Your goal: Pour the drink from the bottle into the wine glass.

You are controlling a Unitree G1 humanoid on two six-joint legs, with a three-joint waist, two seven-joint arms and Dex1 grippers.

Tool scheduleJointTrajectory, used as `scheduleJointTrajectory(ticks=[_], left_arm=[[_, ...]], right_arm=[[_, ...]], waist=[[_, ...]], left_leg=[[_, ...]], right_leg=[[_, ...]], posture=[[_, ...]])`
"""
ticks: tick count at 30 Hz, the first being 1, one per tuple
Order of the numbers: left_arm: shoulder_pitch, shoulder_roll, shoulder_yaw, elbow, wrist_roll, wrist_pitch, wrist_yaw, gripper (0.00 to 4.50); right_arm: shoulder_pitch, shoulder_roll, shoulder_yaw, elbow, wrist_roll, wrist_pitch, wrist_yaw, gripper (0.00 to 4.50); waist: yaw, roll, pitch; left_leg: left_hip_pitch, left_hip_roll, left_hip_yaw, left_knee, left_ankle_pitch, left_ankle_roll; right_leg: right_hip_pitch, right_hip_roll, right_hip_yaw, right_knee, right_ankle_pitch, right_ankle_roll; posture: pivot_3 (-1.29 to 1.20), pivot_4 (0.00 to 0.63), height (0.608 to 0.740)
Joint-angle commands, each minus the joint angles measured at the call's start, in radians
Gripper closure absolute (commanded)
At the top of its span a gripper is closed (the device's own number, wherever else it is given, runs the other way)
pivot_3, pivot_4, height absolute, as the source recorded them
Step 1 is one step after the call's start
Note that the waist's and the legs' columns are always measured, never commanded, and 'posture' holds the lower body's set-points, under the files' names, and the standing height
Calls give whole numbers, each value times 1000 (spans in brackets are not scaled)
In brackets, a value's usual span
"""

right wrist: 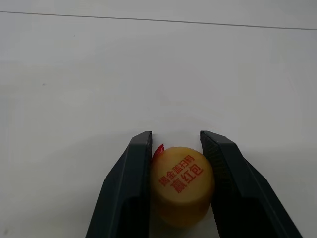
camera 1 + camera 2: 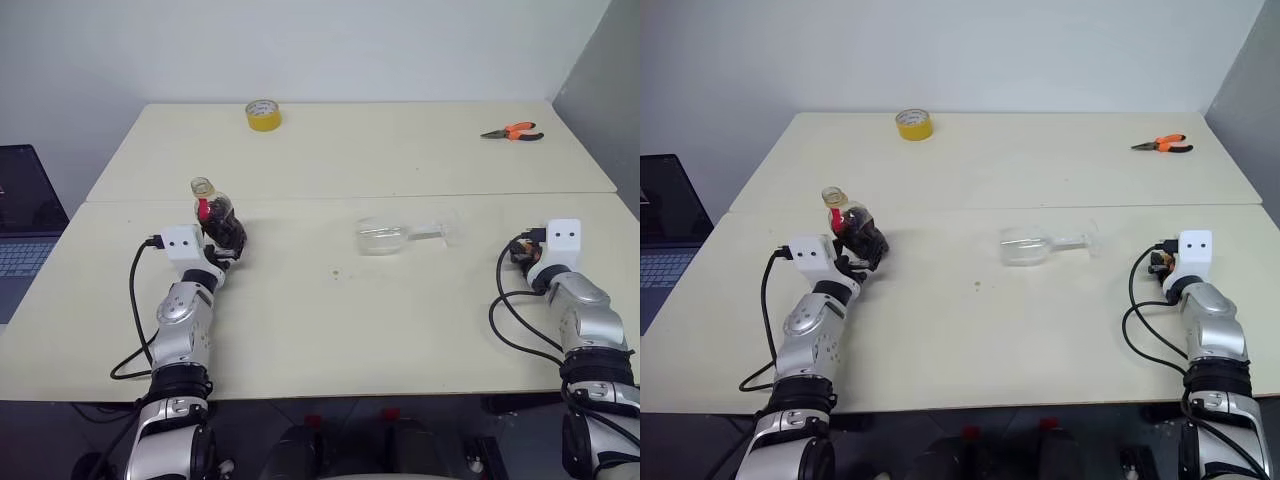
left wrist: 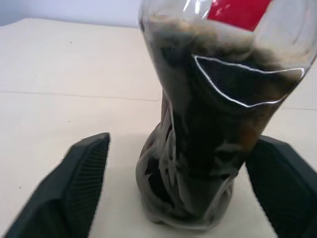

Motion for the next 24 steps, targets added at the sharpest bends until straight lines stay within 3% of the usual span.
scheduleJointTrajectory(ticks=[1,9,10,15,19,24], left_arm=[[11,-2,8,-62,-7,-5,10,1],[59,-4,-4,-141,-5,29,14,0],[77,-9,-3,-164,-3,34,26,0],[141,-29,-4,-251,0,55,52,0],[224,-50,-7,-337,-6,92,69,0],[345,-68,-17,-466,-27,155,61,0]], right_arm=[[-12,6,-7,54,-5,0,-20,2917],[-8,7,-15,52,-6,-15,-29,195],[-9,7,-21,48,-1,-21,-30,16],[-4,8,-34,-9,35,-27,5,16],[-15,-14,-3,-176,45,-28,73,16],[-81,-143,116,-310,-5,72,225,16]], waist=[[0,-1,-1],[-7,-4,-2],[-9,-4,-2],[-12,-3,-2],[-14,-1,-1],[-12,0,-1]], left_leg=[[0,0,0,0,0,0],[1,1,0,-1,0,0],[1,1,0,-2,0,0],[1,1,0,-2,0,0],[1,0,1,-2,0,0],[0,0,2,-2,0,0]], right_leg=[[0,0,0,0,0,0],[1,0,1,0,0,0],[1,0,1,0,0,0],[0,0,1,-1,0,0],[0,0,2,-1,0,0],[-1,0,2,-1,0,0]], posture=[[0,150,740],[0,150,740],[0,150,740],[0,150,740],[0,150,740],[0,150,740]])
